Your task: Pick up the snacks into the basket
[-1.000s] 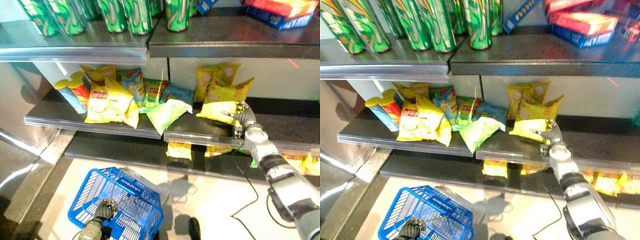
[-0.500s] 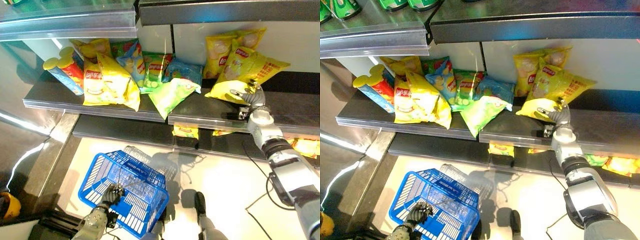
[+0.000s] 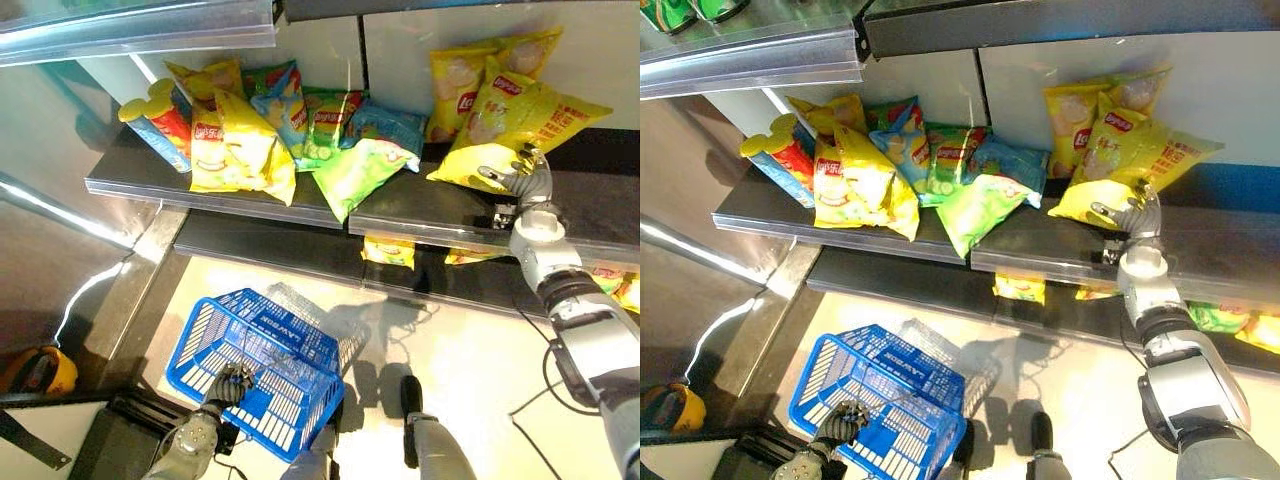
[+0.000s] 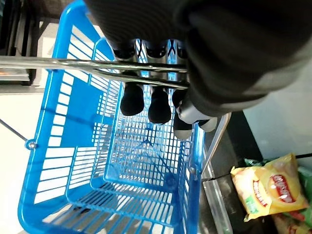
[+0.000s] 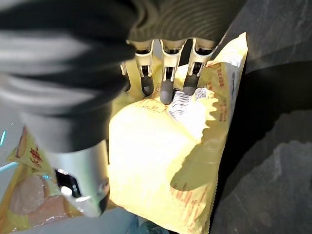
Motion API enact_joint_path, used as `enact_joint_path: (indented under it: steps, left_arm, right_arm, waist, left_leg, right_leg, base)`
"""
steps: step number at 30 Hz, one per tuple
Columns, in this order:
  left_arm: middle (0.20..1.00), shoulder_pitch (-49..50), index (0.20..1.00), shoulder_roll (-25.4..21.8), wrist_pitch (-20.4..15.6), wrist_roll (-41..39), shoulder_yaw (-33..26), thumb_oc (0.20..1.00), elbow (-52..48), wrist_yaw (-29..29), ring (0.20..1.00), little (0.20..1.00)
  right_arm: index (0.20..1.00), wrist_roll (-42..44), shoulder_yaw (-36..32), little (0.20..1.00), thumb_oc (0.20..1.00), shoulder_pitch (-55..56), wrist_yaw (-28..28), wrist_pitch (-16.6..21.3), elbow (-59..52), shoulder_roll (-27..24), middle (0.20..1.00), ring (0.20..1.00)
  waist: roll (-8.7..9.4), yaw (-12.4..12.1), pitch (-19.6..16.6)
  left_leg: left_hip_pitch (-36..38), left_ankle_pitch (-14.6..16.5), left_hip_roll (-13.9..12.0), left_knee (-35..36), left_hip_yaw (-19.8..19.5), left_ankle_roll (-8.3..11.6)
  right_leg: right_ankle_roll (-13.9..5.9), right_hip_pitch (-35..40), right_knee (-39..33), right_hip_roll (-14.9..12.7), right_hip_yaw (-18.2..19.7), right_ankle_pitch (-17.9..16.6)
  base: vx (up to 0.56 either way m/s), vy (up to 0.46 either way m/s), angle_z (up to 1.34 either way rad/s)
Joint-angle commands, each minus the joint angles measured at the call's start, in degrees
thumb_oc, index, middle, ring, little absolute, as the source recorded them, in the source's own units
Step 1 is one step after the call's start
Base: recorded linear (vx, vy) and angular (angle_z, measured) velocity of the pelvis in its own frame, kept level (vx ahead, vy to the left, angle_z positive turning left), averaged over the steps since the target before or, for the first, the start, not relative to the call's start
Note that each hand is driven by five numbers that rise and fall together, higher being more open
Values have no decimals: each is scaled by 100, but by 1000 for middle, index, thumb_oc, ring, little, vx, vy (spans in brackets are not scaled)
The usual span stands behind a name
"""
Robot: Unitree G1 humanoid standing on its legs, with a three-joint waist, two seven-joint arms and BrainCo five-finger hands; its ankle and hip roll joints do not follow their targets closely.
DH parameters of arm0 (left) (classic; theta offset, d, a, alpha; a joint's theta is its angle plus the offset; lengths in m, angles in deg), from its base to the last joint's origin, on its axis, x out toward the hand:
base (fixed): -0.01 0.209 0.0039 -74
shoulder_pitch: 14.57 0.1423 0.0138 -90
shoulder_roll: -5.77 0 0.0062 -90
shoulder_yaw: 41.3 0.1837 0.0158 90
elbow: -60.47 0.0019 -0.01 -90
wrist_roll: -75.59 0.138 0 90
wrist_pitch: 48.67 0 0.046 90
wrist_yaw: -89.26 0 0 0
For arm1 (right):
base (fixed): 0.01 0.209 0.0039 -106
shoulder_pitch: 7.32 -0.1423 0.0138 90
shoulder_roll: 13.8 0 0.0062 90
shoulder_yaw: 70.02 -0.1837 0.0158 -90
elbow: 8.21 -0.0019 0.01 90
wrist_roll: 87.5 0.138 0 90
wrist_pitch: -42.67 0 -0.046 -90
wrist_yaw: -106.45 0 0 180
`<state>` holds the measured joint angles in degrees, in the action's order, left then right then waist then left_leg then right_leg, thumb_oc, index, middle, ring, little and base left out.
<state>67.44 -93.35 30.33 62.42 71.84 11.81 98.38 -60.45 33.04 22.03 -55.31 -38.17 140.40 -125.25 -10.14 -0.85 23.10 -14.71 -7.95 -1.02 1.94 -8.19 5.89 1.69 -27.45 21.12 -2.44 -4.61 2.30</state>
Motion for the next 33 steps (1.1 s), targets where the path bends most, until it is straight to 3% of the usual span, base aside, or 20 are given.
enact_joint_path:
  steps: [1,3,5,8,15,24,33]
  left_arm:
    - [200,-47,200,-184,-284,20,-154,200,-71,282,200,200]
    - [200,12,200,-203,-284,75,-195,200,-174,321,200,200]
    - [200,145,200,-225,-229,284,-373,200,-260,371,200,200]
    - [200,253,200,-241,-217,495,-482,200,-295,393,200,200]
    - [200,270,200,-274,-210,734,-677,200,-190,457,200,200]
    - [200,259,200,-366,-325,598,-661,200,-154,386,200,200]
    - [200,219,200,-405,-337,302,-390,200,-153,220,200,200]
  right_arm:
    - [1000,-258,205,1000,1000,219,303,250,-876,-16,1000,1000]
    - [1000,-407,134,1000,1000,535,383,269,-1494,51,1000,1000]
    - [1000,-1052,-205,1000,1000,1551,539,313,-2894,103,1000,1000]
    - [1000,-1306,-773,1000,1000,2645,597,424,-3698,290,1000,1000]
    - [1000,-1479,-1453,1000,1000,3815,616,646,-4370,489,1000,1000]
    - [1000,-1121,-1748,1000,1000,3536,816,624,-3007,50,1000,1000]
    - [1000,-782,-1128,1000,1000,1833,716,340,-1318,-1199,1000,1000]
  waist:
    - [297,-55,79]
    - [323,-32,91]
    - [399,66,147]
    - [470,105,159]
    - [625,183,202]
    - [708,207,225]
    - [656,123,227]
  left_leg:
    - [35,228,82,-101,57,13]
    - [38,227,71,-91,66,4]
    - [10,249,62,-118,64,-23]
    - [-50,303,85,-201,76,-55]
    - [-167,420,105,-408,229,-107]
    - [-193,503,109,-503,412,-101]
    - [-109,458,56,-404,460,-38]
  right_leg:
    - [-854,522,-343,-399,359,208]
    - [-857,533,-372,-386,362,193]
    - [-870,537,-422,-384,369,147]
    - [-902,538,-488,-420,383,89]
    - [-957,488,-623,-422,528,-50]
    - [-992,411,-732,-359,759,-138]
    - [-998,402,-715,-283,773,-98]
  base:
    - [0,0,0]
    - [0,0,0]
    - [-15,3,0]
    - [-22,16,5]
    - [-20,37,2]
    - [-13,27,-14]
    - [2,-13,-10]
